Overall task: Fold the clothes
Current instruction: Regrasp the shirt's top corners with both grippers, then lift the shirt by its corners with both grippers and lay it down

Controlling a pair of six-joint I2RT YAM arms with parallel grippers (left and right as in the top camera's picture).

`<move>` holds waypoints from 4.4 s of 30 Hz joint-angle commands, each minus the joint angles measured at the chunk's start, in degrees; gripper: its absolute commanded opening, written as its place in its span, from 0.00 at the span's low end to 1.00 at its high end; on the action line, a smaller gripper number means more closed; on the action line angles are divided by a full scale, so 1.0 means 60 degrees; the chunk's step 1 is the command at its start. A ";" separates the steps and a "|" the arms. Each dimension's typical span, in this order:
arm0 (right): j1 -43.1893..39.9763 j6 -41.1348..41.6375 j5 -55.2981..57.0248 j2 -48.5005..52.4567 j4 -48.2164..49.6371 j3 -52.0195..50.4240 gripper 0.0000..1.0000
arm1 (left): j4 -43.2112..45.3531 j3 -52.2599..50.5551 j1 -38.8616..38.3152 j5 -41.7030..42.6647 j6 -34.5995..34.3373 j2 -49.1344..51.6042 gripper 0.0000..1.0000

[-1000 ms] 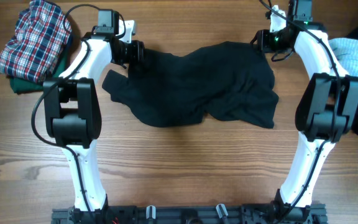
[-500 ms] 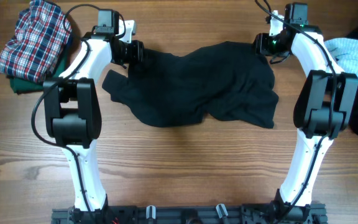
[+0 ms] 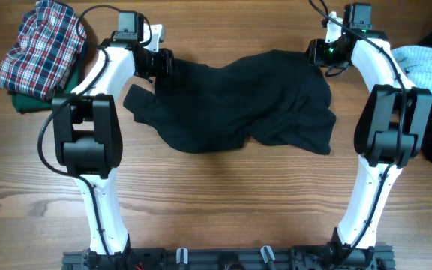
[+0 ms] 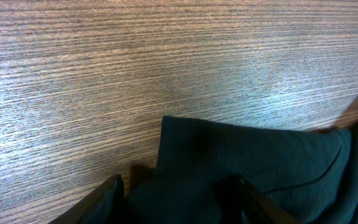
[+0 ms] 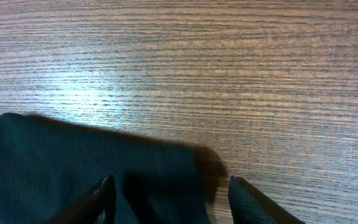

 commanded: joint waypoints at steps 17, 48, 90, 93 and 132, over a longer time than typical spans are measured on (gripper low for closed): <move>0.0102 0.0568 -0.1479 0.0849 0.0277 -0.0022 0.06 | 0.0131 0.0047 0.0080 0.0142 0.0178 0.0106 0.04; -0.0226 -0.0215 -0.1355 -0.5180 -0.2903 0.1100 0.04 | -0.0499 0.0645 0.0455 -0.1457 -0.0066 -0.4911 0.04; -0.1188 0.0506 0.1151 -1.1544 -0.7348 0.1104 0.04 | -0.3020 0.0645 0.0448 -0.3836 -0.1330 -1.0204 0.04; -0.1188 0.0495 0.1155 -1.1460 -0.7457 0.1104 0.04 | -0.3089 0.0645 0.0444 -0.3552 -0.1330 -0.9854 0.04; -0.1177 0.0488 0.0557 -0.4149 -0.3836 0.1104 0.04 | -0.0189 0.0645 -0.0157 -0.3144 -0.1290 -0.3716 0.04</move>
